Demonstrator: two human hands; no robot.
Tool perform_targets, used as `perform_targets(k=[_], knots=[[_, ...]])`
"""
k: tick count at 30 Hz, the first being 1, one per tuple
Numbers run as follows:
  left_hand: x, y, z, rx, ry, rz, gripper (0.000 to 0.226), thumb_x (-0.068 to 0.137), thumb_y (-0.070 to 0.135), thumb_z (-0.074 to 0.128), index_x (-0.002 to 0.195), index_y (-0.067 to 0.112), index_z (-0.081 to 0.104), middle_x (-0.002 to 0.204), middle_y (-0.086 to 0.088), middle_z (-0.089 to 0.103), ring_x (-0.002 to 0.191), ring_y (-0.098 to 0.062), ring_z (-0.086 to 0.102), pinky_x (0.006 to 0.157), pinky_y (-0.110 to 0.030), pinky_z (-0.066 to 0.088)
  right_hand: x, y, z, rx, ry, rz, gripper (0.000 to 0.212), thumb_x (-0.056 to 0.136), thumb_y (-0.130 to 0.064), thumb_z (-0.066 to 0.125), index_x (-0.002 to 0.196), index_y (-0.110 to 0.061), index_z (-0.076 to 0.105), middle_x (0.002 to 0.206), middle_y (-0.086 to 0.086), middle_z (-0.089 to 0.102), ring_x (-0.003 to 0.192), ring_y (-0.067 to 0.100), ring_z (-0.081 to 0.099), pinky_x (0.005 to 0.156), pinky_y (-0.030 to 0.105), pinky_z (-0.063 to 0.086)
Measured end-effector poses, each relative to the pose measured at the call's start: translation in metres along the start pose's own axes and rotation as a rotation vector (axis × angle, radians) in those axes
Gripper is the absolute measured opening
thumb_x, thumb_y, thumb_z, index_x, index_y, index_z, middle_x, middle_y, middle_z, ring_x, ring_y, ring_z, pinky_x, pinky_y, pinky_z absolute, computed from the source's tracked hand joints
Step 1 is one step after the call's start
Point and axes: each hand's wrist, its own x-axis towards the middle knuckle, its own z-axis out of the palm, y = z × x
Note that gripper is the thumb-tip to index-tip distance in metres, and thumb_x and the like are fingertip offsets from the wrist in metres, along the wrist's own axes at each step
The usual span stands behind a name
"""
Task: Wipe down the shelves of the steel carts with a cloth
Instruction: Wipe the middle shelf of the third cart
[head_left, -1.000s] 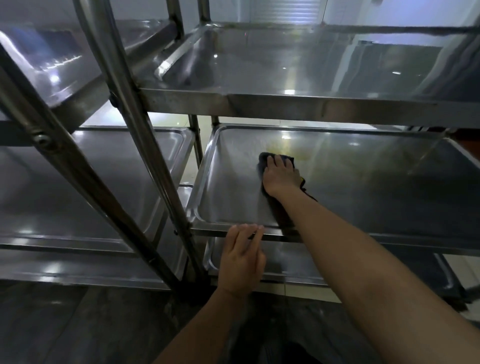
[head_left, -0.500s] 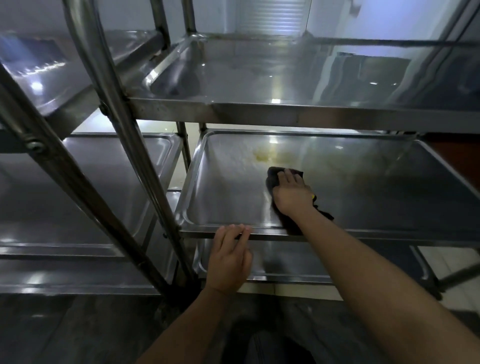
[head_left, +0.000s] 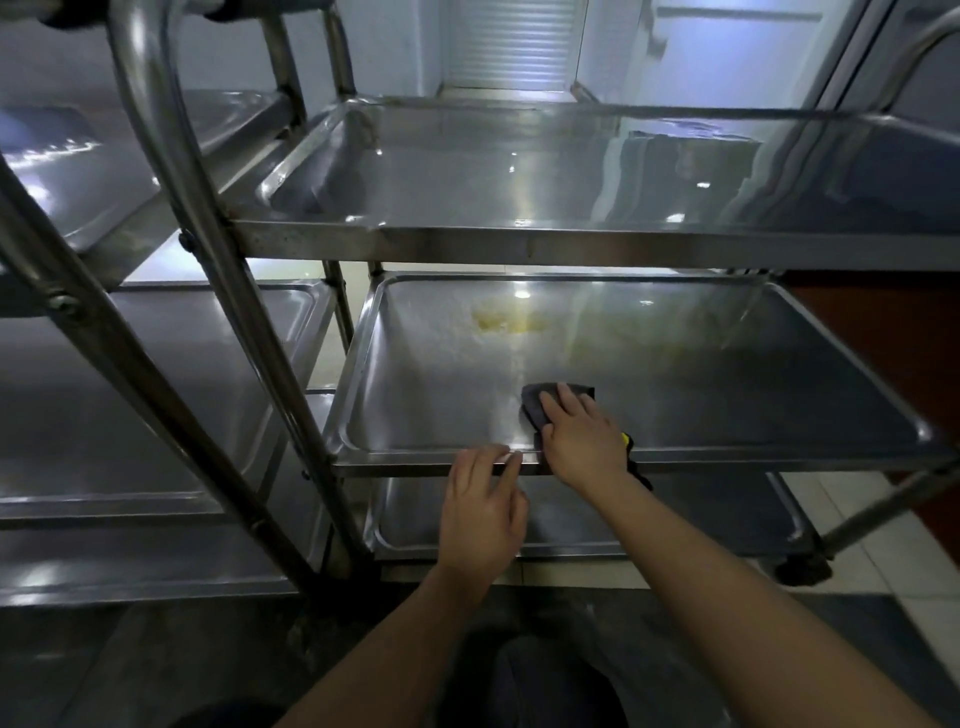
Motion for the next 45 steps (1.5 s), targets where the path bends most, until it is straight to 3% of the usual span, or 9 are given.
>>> perform_targets(k=[4, 9, 14, 20, 30, 35, 40, 43, 45], knots=[[-0.002, -0.005, 0.009, 0.035, 0.006, 0.026, 0.038, 0.092, 0.018, 0.055, 0.126, 0.007, 0.068, 0.129, -0.009, 0.061, 0.121, -0.027, 0.053, 0.105, -0.05, 0.045, 0.022, -0.004, 0.001, 0.029, -0.039, -0.018, 0.056, 0.105, -0.039, 0.025, 0.159, -0.027, 0.017, 0.168, 0.001, 0.009, 0.153, 0.03, 0.011, 0.122, 0.045, 0.019], [-0.007, -0.023, 0.017, 0.133, 0.006, 0.11, 0.044, 0.091, 0.022, 0.057, 0.133, 0.011, 0.065, 0.133, -0.007, 0.062, 0.122, -0.026, 0.056, 0.114, -0.049, 0.039, 0.076, -0.013, 0.0, 0.044, -0.016, 0.005, 0.057, 0.105, -0.038, 0.024, 0.159, -0.022, 0.017, 0.167, 0.005, 0.013, 0.151, 0.035, 0.013, 0.121, 0.052, 0.019], [-0.011, -0.053, 0.023, 0.175, 0.004, 0.138, 0.043, 0.1, 0.026, 0.05, 0.141, 0.014, 0.059, 0.143, -0.006, 0.058, 0.132, -0.027, 0.054, 0.119, -0.05, 0.034, 0.129, -0.033, -0.009, 0.076, -0.078, 0.044, 0.055, 0.107, -0.039, 0.018, 0.16, -0.028, 0.011, 0.169, -0.002, 0.003, 0.154, 0.03, 0.005, 0.12, 0.05, 0.016], [-0.007, -0.056, 0.024, 0.133, 0.07, 0.114, 0.041, 0.099, 0.021, 0.052, 0.136, 0.012, 0.065, 0.14, -0.006, 0.061, 0.129, -0.03, 0.056, 0.113, -0.055, 0.04, 0.151, 0.006, -0.016, 0.082, -0.06, 0.077, 0.057, 0.104, -0.04, 0.019, 0.16, -0.03, 0.012, 0.169, -0.004, 0.003, 0.154, 0.027, 0.005, 0.12, 0.049, 0.019], [-0.003, -0.042, 0.014, 0.143, 0.038, 0.085, 0.042, 0.095, 0.02, 0.05, 0.131, 0.006, 0.066, 0.133, -0.011, 0.063, 0.126, -0.029, 0.055, 0.116, -0.053, 0.037, 0.073, 0.016, -0.011, 0.063, -0.074, 0.056, 0.057, 0.104, -0.039, 0.022, 0.16, -0.03, 0.014, 0.169, -0.002, 0.004, 0.154, 0.027, 0.009, 0.121, 0.047, 0.019], [-0.001, -0.022, 0.015, 0.105, 0.008, -0.045, 0.039, 0.096, 0.019, 0.049, 0.128, 0.005, 0.066, 0.131, -0.012, 0.061, 0.125, -0.031, 0.057, 0.118, -0.057, 0.032, 0.021, 0.022, -0.005, 0.049, -0.074, -0.05, 0.058, 0.104, -0.043, 0.022, 0.16, -0.029, 0.015, 0.169, 0.0, 0.005, 0.153, 0.029, 0.009, 0.12, 0.048, 0.021], [0.019, 0.027, 0.027, -0.025, -0.013, 0.049, 0.037, 0.095, 0.016, 0.056, 0.13, 0.007, 0.066, 0.133, -0.013, 0.059, 0.126, -0.029, 0.054, 0.114, -0.053, 0.035, 0.01, 0.058, -0.016, 0.09, 0.029, -0.112, 0.049, 0.105, -0.038, 0.034, 0.152, -0.025, 0.037, 0.166, 0.002, 0.021, 0.147, 0.027, 0.026, 0.112, 0.043, 0.036], [0.027, 0.04, 0.042, -0.044, -0.06, 0.035, 0.037, 0.095, 0.014, 0.056, 0.129, 0.006, 0.065, 0.131, -0.011, 0.059, 0.123, -0.028, 0.053, 0.11, -0.046, 0.041, 0.014, 0.07, -0.011, 0.081, 0.049, -0.051, 0.05, 0.106, -0.039, 0.031, 0.154, -0.024, 0.035, 0.166, 0.003, 0.019, 0.15, 0.027, 0.022, 0.117, 0.04, 0.028], [0.024, 0.037, 0.048, -0.055, -0.06, 0.005, 0.037, 0.096, 0.015, 0.056, 0.131, 0.007, 0.065, 0.13, -0.01, 0.06, 0.123, -0.027, 0.054, 0.115, -0.04, 0.037, 0.024, 0.069, -0.006, 0.056, 0.014, -0.053, 0.053, 0.107, -0.041, 0.026, 0.158, -0.024, 0.026, 0.168, 0.004, 0.013, 0.152, 0.028, 0.016, 0.12, 0.04, 0.021]])
